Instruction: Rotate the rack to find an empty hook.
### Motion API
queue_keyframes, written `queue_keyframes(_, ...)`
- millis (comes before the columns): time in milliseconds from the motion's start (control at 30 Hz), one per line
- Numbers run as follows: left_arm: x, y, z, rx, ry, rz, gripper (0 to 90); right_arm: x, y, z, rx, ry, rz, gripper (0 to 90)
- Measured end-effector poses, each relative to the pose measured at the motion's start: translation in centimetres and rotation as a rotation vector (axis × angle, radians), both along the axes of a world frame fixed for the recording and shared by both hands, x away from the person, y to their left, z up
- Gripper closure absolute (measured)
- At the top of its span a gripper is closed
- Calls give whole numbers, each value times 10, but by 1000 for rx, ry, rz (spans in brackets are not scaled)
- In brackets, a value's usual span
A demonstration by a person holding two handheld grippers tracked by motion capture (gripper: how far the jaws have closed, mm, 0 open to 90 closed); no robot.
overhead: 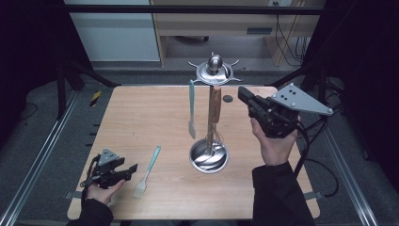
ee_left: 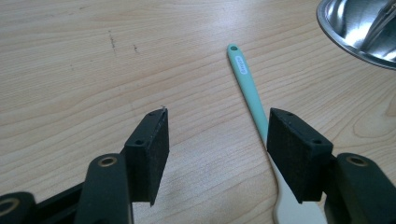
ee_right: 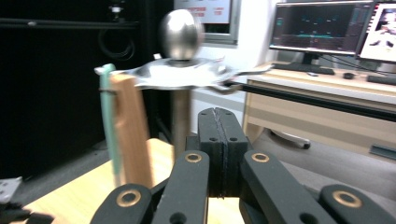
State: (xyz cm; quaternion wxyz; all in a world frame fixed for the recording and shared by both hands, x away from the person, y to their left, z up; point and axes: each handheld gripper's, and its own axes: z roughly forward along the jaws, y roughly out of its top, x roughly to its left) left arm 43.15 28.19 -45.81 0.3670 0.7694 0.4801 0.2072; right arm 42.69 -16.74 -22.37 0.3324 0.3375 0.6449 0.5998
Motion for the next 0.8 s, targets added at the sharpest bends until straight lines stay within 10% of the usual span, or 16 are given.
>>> queue_keyframes(800,1,0,-1,5,7,-4,386,15,-8,10,-5,-15,20,900)
